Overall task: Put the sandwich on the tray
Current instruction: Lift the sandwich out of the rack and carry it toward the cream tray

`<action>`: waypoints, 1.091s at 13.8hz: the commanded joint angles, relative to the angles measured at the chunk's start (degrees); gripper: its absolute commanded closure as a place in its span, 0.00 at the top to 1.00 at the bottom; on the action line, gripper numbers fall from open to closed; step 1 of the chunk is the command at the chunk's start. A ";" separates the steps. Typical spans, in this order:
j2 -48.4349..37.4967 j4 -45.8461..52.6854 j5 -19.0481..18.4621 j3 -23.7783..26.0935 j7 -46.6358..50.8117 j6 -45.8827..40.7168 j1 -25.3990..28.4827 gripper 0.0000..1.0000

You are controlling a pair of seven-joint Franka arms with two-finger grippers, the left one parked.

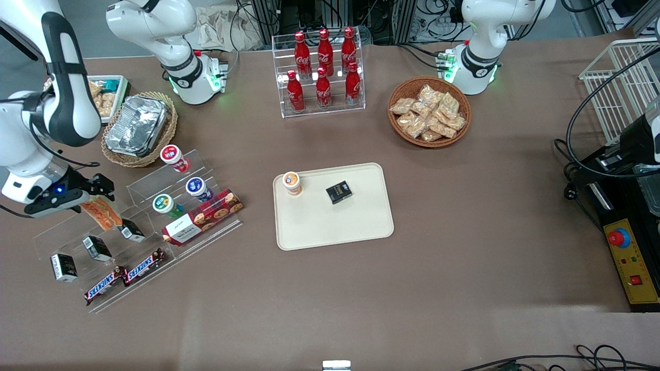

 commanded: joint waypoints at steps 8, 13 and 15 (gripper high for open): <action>-2.42 10.35 0.79 0.77 -12.62 -14.75 0.52 0.00; -2.24 25.65 0.87 2.80 -14.19 -28.58 7.71 0.00; -2.07 28.47 0.87 2.89 -14.38 -30.08 13.76 0.00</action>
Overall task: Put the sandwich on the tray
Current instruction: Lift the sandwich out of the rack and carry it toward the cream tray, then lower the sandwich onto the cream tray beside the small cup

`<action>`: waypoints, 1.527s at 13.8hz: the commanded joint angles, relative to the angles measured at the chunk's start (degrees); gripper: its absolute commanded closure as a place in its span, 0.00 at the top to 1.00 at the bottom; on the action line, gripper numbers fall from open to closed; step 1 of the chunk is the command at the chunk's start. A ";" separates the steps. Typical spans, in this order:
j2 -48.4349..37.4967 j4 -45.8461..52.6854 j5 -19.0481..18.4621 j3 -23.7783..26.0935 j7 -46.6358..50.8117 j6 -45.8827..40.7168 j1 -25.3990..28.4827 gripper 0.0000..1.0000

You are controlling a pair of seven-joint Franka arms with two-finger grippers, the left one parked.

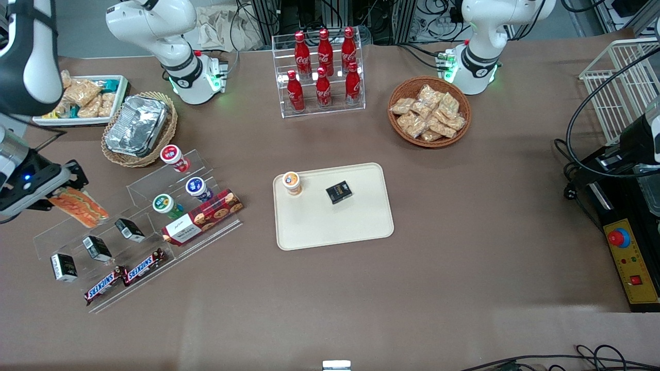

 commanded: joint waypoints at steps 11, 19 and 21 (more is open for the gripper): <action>25.30 19.46 7.83 -0.39 0.56 4.58 28.23 0.00; 41.92 19.38 10.38 1.28 0.38 29.90 33.68 0.00; 44.38 19.21 11.78 1.98 0.30 33.08 34.22 0.00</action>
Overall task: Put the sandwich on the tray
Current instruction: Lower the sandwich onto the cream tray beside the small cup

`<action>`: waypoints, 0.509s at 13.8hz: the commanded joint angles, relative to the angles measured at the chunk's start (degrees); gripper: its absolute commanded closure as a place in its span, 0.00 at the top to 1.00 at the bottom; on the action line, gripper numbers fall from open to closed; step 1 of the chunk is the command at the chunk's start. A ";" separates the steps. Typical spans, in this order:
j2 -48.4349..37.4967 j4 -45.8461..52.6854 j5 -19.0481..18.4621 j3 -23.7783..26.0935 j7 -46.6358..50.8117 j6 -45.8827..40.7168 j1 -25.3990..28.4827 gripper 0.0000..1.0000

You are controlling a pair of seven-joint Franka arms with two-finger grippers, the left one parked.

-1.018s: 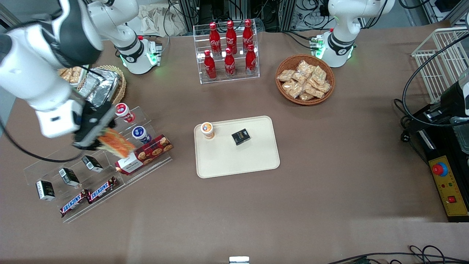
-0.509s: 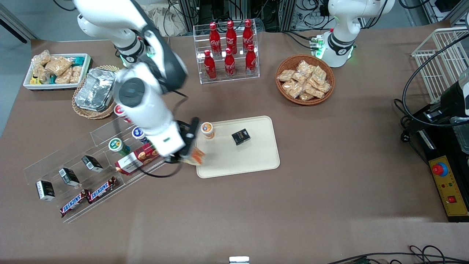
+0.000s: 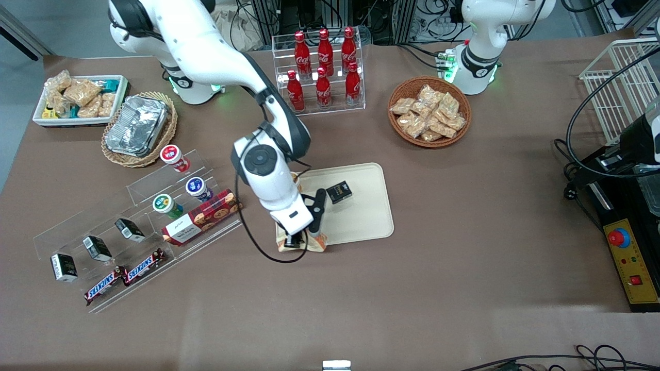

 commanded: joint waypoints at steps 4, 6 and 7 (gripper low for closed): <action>6.20 2.37 3.60 1.92 -1.16 2.54 0.24 0.00; 6.56 2.28 3.60 2.53 -1.33 2.54 0.33 0.00; 6.56 2.02 3.60 3.58 -1.42 2.54 0.24 0.00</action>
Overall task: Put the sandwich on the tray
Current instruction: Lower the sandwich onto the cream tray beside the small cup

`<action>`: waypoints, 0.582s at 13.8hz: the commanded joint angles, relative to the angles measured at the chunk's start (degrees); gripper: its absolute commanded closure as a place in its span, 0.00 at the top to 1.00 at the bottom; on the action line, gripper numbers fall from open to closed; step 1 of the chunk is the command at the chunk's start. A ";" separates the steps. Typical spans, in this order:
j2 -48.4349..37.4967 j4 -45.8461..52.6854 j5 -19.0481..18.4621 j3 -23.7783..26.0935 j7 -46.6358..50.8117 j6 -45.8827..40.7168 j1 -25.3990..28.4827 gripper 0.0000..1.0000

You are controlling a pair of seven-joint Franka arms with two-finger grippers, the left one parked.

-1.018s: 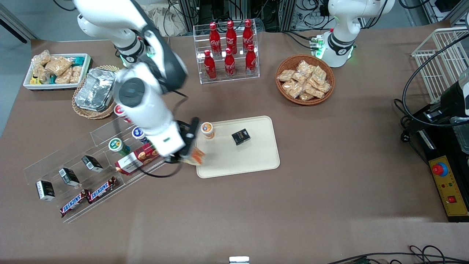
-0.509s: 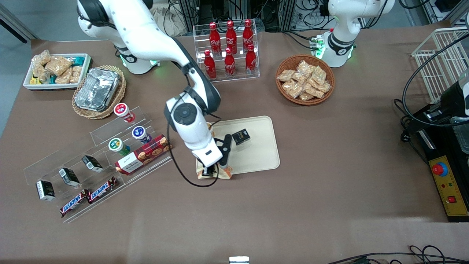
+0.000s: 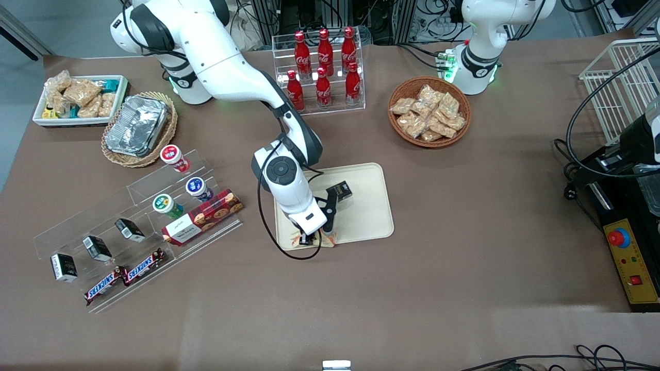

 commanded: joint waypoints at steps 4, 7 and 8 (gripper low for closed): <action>0.96 1.55 1.91 2.00 -0.98 0.24 -0.04 0.00; 0.70 1.55 1.91 2.00 -0.80 0.06 0.23 0.99; 0.61 1.55 1.91 2.00 -0.80 0.06 0.23 0.99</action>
